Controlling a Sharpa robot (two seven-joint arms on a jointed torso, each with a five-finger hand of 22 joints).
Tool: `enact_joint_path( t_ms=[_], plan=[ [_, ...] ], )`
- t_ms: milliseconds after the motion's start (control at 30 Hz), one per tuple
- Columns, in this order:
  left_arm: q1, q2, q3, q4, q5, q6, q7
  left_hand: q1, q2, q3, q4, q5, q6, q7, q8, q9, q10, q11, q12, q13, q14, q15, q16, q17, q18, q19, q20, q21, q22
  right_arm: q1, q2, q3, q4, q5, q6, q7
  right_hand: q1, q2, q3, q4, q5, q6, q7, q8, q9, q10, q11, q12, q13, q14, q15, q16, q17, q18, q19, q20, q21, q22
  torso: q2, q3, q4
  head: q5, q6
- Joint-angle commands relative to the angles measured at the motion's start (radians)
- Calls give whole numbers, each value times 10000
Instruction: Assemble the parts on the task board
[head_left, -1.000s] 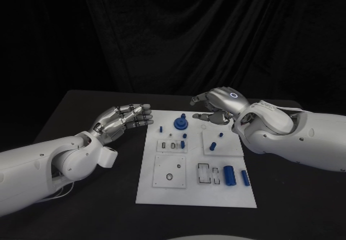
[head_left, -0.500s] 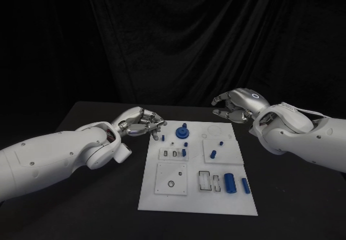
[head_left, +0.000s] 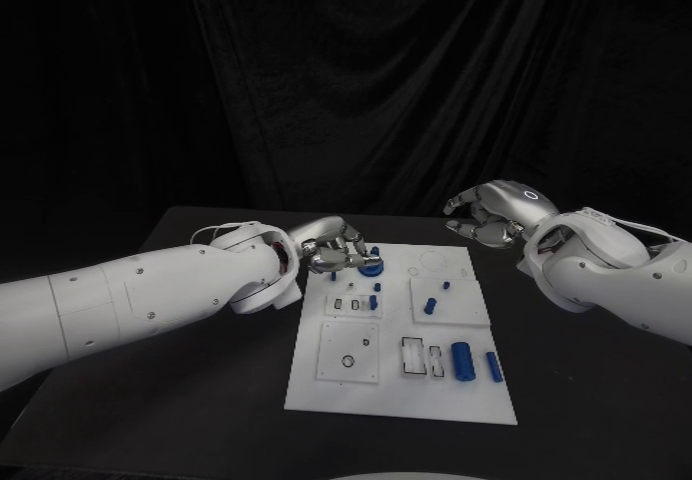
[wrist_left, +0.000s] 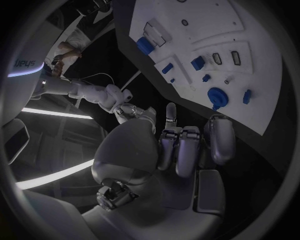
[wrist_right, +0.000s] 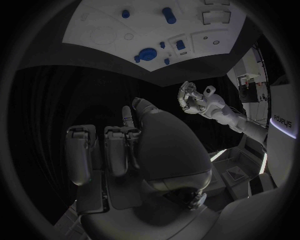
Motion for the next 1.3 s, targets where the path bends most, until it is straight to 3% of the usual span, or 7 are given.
enact_joint_path(
  t_ms=[33, 233, 467, 667, 967, 1133, 1300],
  plan=[
    [63, 191, 14, 71, -1281, 442, -1895, -258, 26, -129, 15, 35, 11, -85, 165, 487, 1049, -108, 25, 2626, 1034, -115, 26, 2626, -167, 368, -70, 278, 519, -35, 27, 8, -42, 47, 182, -181, 95, 15, 71, -22, 61, 77, -6, -43, -13, 1042, 79, 26, 2632, 1055, 95, 29, 2635, -119, 916, 74, -55, 2579, -134, 82, -70, 54, -129],
    [133, 561, 15, 101, -1496, 1246, -3547, -905, 65, -529, 16, -63, 273, -270, 371, 1634, 1049, -313, 25, 2626, 1034, -332, 26, 2626, -361, 1107, -261, 664, 1378, -47, 100, 8, -150, 48, 248, -237, 104, 1, 92, -34, 136, 72, 3, -60, -31, 1042, 84, 26, 2632, 1055, 96, 29, 2635, -117, 911, 76, -61, 2577, -204, 129, -74, 43, -398],
    [162, 1059, 14, -83, -1567, 2211, -5226, -1539, 165, -947, 11, -322, 522, -441, 482, 2606, 1049, -467, 25, 2626, 1034, -494, 26, 2626, -407, 1337, -431, 730, 1588, -126, 201, 8, -299, 48, 357, -306, 109, -4, 111, -41, 190, 74, 12, -70, -44, 1042, 89, 26, 2632, 1055, 97, 29, 2635, -115, 906, 77, -68, 2574, -226, 163, -189, 195, -676],
    [166, 1465, 15, -331, -1581, 2719, -6104, -1609, 226, -1024, -14, -268, 773, -557, 427, 3003, 1049, -588, 25, 2626, 1034, -610, 26, 2626, -430, 1459, -549, 750, 1675, -182, 274, 8, -399, 47, 515, -409, 110, -9, 122, -44, 221, 67, 23, -81, -54, 1042, 95, 26, 2632, 1055, 100, 29, 2635, -109, 890, 78, -86, 2566, -195, 174, -222, 262, -802],
    [162, 1894, 14, -642, -1585, 2862, -6640, -1554, 249, -1010, -154, -180, 878, -640, 144, 3364, 1049, -702, 25, 2626, 1034, -740, 26, 2626, -446, 1566, -685, 747, 1725, -201, 316, 8, -452, 47, 545, -405, 60, -71, 114, -21, 291, 44, 35, -114, -86, 1042, 109, 26, 2632, 1055, 112, 29, 2635, -104, 877, 85, -101, 2560, -172, 211, -279, 311, -1026],
    [153, 2042, 11, -831, -1585, 2790, -6725, -1524, 239, -989, -219, -245, 844, -615, -132, 3388, 1049, -692, 25, 2626, 1034, -746, 26, 2626, -434, 1546, -703, 711, 1671, -203, 349, 8, -451, 47, 544, -412, 50, -74, 119, -13, 315, 43, 39, -120, -94, 1042, 112, 26, 2632, 1055, 114, 29, 2635, -104, 877, 87, -102, 2559, -197, 217, -261, 264, -1159],
    [144, 2173, 8, -1028, -1585, 2652, -6753, -1547, 272, -973, -229, -288, 846, -587, -348, 3393, 1049, -674, 25, 2626, 1034, -737, 26, 2626, -424, 1527, -700, 680, 1626, -203, 365, 8, -453, 47, 570, -454, 50, -74, 119, -13, 315, 43, 39, -120, -94, 1042, 112, 26, 2632, 1055, 114, 29, 2635, -104, 877, 87, -102, 2559, -192, 252, -260, 235, -1279]
  ],
)
